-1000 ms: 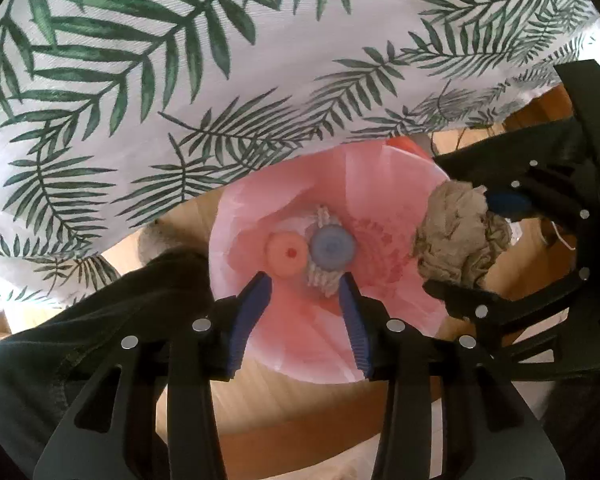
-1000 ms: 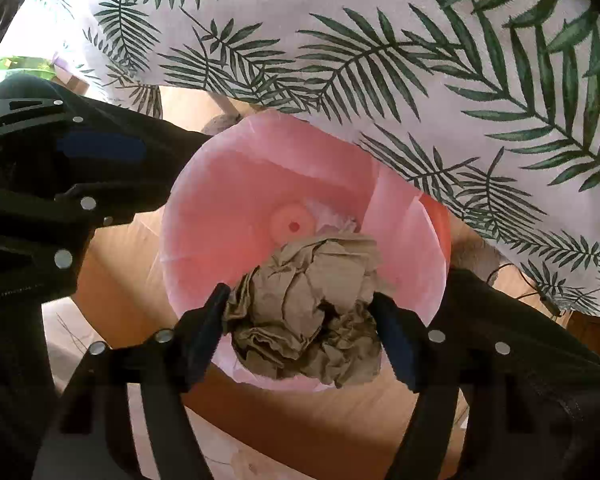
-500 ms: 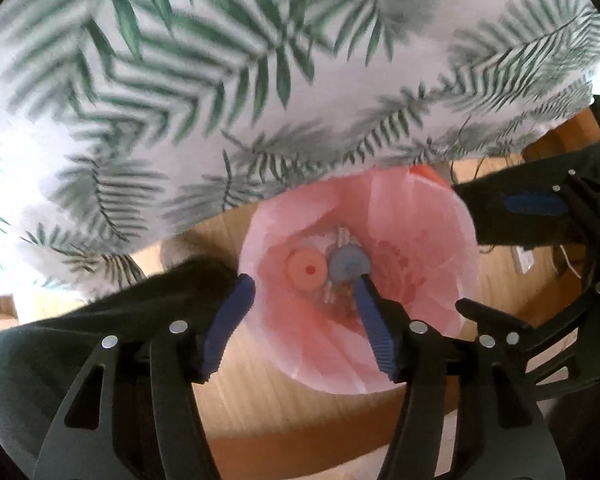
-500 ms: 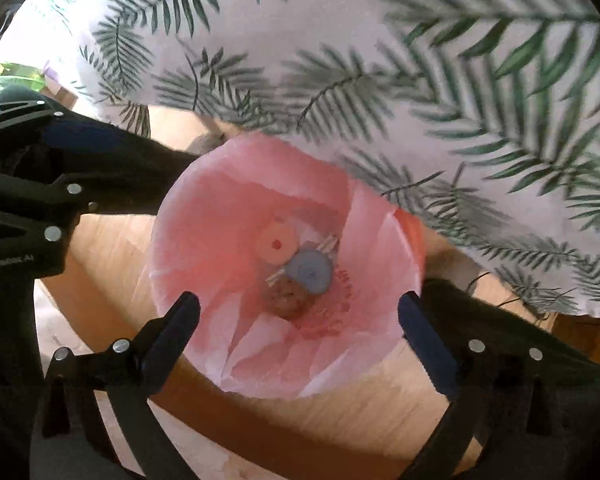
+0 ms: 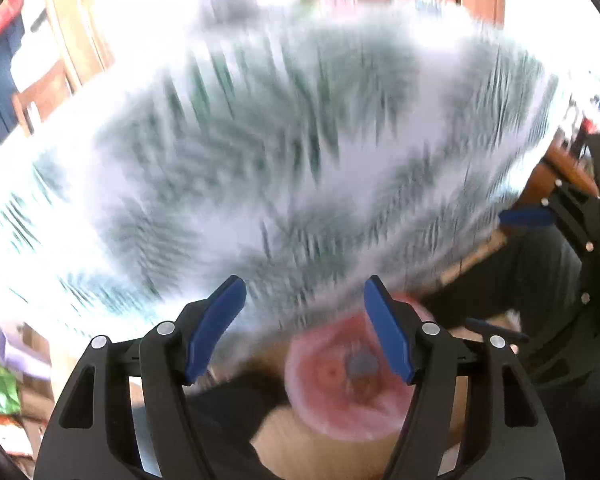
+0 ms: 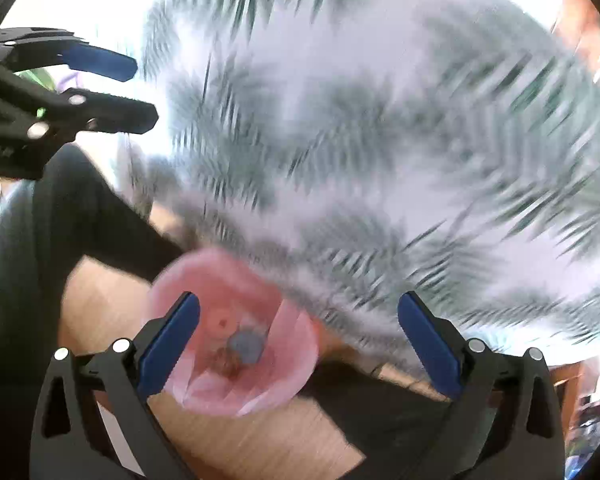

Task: Collect trash
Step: 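Raise both tools back up over the table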

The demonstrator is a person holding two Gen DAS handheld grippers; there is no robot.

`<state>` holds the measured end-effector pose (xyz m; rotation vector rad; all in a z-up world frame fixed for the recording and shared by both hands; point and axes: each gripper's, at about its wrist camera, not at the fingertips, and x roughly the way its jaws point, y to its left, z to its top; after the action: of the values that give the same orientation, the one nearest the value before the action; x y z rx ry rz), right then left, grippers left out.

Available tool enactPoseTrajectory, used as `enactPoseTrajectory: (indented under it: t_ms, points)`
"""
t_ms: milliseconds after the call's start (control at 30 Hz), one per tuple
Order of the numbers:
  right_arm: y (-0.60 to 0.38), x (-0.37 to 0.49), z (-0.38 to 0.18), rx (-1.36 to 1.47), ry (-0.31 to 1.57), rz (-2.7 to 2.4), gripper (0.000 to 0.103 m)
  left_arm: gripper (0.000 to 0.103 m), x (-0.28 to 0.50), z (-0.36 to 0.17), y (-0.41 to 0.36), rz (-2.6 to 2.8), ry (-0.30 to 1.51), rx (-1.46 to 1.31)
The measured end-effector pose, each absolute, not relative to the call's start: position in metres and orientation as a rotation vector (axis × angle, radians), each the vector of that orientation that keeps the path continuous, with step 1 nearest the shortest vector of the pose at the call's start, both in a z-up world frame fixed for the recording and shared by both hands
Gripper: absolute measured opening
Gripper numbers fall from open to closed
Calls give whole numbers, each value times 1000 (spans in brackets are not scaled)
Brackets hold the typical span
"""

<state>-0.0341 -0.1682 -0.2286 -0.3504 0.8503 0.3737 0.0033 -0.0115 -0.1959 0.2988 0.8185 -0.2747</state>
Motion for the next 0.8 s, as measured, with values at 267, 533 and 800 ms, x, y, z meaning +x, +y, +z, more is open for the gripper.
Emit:
enactPoseTrajectory:
  t_ms: [267,533,800]
  points:
    - [-194,-9,-116,-257,598,308,98,77,49,-97,-11,-249,619,296]
    - [-210,37,-78,-189,541,276,98,86,130,-78,-20,-231,601,279]
    - [-212,66,-73,-182,534,257,98,91,199,-87,-21,-208,668,215]
